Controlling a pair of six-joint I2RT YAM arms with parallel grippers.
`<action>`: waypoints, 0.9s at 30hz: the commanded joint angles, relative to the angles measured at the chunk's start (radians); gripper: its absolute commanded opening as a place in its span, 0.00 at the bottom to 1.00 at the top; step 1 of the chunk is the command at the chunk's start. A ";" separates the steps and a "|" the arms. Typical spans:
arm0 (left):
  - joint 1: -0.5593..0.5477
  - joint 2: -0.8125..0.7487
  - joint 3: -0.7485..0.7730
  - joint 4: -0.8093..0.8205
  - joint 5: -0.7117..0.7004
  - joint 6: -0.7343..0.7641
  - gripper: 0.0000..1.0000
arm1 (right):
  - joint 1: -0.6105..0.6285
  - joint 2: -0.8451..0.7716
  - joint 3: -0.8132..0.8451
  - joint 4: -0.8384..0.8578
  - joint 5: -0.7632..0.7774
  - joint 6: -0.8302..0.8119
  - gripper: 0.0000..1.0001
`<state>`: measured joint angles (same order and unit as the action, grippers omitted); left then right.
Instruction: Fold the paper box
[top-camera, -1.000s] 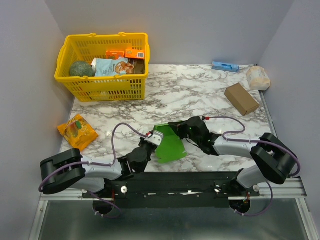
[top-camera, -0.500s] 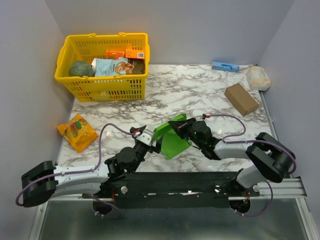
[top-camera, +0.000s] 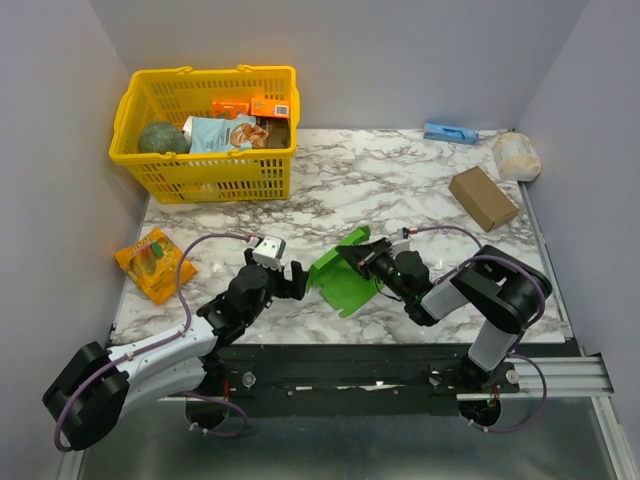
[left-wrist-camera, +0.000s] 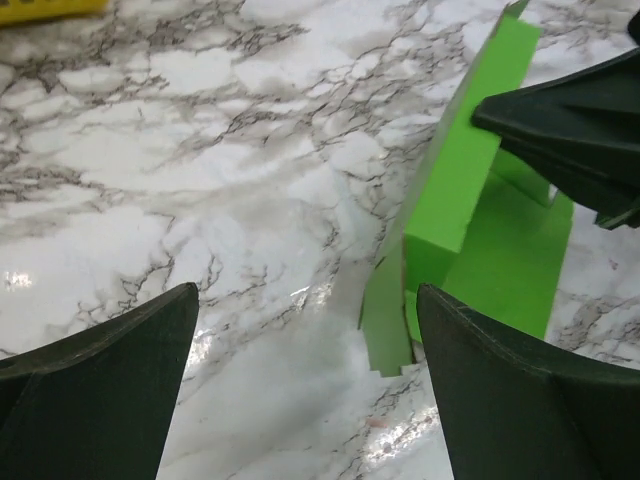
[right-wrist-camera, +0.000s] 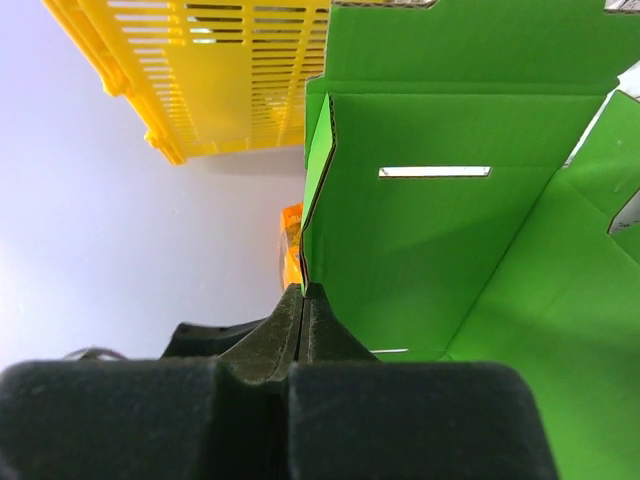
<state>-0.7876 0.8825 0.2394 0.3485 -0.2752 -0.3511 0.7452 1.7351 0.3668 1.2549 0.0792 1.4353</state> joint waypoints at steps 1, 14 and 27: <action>0.031 0.045 0.024 -0.049 -0.001 -0.138 0.98 | -0.015 0.020 -0.028 0.113 -0.045 -0.067 0.01; 0.054 -0.135 -0.081 -0.045 -0.087 -0.224 0.99 | -0.040 0.067 -0.080 0.175 -0.044 -0.073 0.01; 0.068 0.127 0.026 -0.098 0.065 -0.195 0.90 | -0.043 0.075 -0.088 0.189 -0.033 -0.065 0.01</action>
<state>-0.7197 0.9329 0.2024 0.2615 -0.2855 -0.5613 0.7109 1.7874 0.2977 1.3525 0.0410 1.3979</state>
